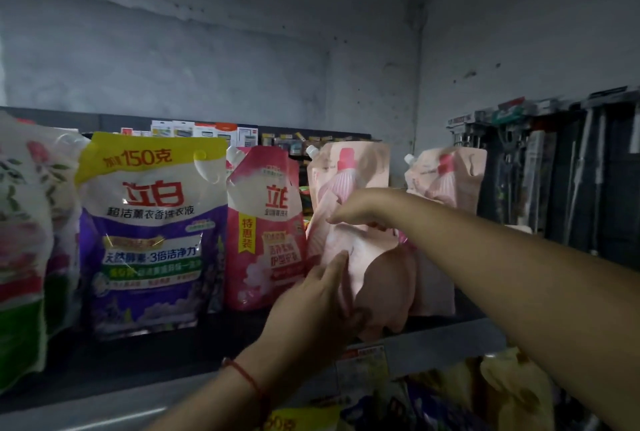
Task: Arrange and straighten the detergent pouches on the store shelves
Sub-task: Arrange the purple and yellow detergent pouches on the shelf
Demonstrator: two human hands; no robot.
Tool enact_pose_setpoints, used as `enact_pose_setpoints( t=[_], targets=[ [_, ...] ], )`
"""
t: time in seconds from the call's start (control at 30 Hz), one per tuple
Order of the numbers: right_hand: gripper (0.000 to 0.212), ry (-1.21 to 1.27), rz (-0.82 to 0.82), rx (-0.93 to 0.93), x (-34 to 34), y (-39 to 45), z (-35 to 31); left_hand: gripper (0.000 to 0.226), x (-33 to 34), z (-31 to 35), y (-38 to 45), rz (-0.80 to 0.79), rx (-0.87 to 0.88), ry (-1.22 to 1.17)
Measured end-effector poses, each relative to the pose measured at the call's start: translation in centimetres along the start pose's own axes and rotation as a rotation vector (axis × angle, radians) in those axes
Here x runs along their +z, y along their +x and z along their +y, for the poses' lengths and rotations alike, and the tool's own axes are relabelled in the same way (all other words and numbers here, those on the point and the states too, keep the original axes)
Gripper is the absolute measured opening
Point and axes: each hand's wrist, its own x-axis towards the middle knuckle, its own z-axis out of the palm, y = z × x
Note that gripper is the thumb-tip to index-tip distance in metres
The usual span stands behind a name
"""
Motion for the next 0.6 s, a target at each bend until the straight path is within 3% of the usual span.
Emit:
enact_pose_setpoints(
  t=[0.13,0.43,0.6],
  targets=[
    [0.050,-0.116,0.052,0.010,0.5,2.2,-0.9,0.091,1.6,-0.2,-0.4,0.078,0.011,0.003],
    [0.048,-0.091,0.161,0.036,2.1,5.0,-1.2,0.091,2.0,-1.1,-0.6,0.065,0.024,-0.102],
    [0.022,0.001,0.240,-0.015,1.0,3.8,-0.3,0.092,1.9,-1.4,-0.7,0.065,0.055,-0.200]
  ],
)
